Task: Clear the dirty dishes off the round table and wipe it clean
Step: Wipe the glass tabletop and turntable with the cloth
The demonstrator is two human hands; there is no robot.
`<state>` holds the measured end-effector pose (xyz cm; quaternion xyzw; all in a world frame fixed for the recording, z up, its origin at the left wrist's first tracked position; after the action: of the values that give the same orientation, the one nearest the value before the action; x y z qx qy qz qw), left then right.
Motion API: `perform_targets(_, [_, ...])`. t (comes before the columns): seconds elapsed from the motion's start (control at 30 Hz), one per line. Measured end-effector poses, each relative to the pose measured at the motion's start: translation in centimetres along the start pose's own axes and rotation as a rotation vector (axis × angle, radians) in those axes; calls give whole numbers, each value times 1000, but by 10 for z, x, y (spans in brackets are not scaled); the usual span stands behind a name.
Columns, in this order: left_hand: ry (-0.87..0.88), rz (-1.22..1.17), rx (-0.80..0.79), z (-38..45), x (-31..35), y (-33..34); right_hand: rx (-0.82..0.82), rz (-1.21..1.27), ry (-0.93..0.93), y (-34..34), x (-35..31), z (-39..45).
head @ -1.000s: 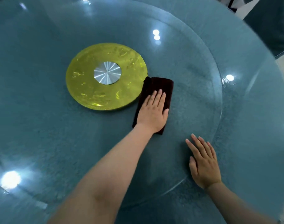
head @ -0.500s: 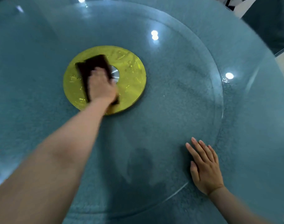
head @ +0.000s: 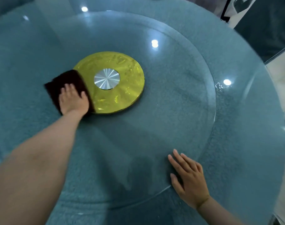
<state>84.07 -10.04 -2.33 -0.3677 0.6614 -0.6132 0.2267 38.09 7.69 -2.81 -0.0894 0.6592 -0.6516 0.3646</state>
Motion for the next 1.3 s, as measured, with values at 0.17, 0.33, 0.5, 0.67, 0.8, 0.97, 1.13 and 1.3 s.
perform_targets(0.17, [-8,52,-5,-22,23,11,-80,-3,-267,-18,19,41])
perform_targets(0.33, [567,82,-58,-139,162,50,-3,-104,39,-9,45,67])
perform_targets(0.5, [824,111,-134,-188,172,61,71,10,75,3,14,49])
perform_targets(0.67, [282,21,-26,-33,67,23,-48,-23,-214,-5,32,40])
perform_targets(0.8, [-112,2,19,43,-45,-7,-14,-50,-228,1,28,41])
perform_targets(0.97, [-71,29,25,35,20,-2,-6,-59,-269,1,28,39])
perform_targets(1.13, [442,71,-36,-79,191,43,-8,-64,-259,1,28,41])
perform_targets(1.3, [653,80,-84,-95,195,53,4,-53,-253,-1,28,40])
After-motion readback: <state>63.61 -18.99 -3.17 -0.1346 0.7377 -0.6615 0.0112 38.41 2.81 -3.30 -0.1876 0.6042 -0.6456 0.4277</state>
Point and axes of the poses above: each hand's wrist, its own z-axis towards the middle knuckle, its own y-axis out of the palm, x = y × z, the point moved 6 cm from there along z, towards the middle knuckle, and after that the axes turned 13 degrees about -y, right-handed, at the moved point
